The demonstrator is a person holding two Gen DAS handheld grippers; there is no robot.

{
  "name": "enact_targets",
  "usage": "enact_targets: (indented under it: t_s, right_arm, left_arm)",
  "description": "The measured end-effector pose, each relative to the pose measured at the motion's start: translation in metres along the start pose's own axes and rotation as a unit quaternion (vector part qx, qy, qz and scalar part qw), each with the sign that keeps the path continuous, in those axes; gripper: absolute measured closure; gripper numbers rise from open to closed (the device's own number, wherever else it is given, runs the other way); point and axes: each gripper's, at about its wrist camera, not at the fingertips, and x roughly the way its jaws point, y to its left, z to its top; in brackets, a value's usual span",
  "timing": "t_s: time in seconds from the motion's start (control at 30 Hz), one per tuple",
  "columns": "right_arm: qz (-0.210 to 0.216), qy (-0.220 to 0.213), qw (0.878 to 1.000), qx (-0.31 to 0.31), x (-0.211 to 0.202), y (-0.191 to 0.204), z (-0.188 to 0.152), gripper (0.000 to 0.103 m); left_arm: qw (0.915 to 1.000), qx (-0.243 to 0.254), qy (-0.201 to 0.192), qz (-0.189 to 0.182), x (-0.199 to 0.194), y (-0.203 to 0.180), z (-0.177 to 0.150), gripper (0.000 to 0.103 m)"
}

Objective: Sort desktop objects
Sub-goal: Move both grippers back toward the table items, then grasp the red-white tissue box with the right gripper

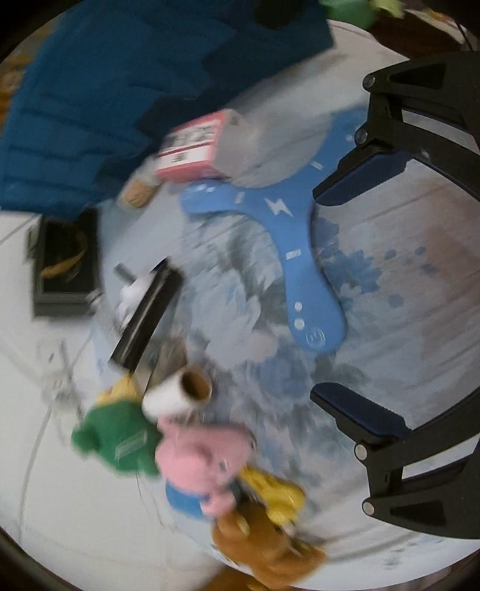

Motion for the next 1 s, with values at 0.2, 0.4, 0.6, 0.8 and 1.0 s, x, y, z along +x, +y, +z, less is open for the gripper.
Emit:
enact_targets:
  t_s: [0.2,0.4,0.6,0.8,1.0]
  right_arm:
    - [-0.036,0.052,0.997,0.05,0.035,-0.017,-0.017,0.0]
    - [-0.059,0.085,0.99,0.1,0.062,-0.032,-0.029,0.0]
    - [-0.079,0.091,0.986,0.118,0.093,-0.034,-0.026,0.0]
    - [-0.127,0.062,0.979,0.149,0.128,-0.046,-0.013,0.0]
    - [-0.166,0.037,0.972,0.165,0.162,-0.051,0.001,0.0]
  left_arm:
    - [0.9932,0.102,0.045,-0.036,0.062,-0.021,0.009,0.005]
    - [0.9822,0.148,0.066,-0.095,0.099,-0.027,0.022,0.005]
    - [0.9837,0.134,0.041,-0.113,0.105,-0.014,0.042,0.033]
    - [0.987,0.122,0.038,-0.098,0.114,-0.002,0.058,0.033]
    - [0.9876,0.12,0.036,-0.094,0.114,0.003,0.061,0.029]
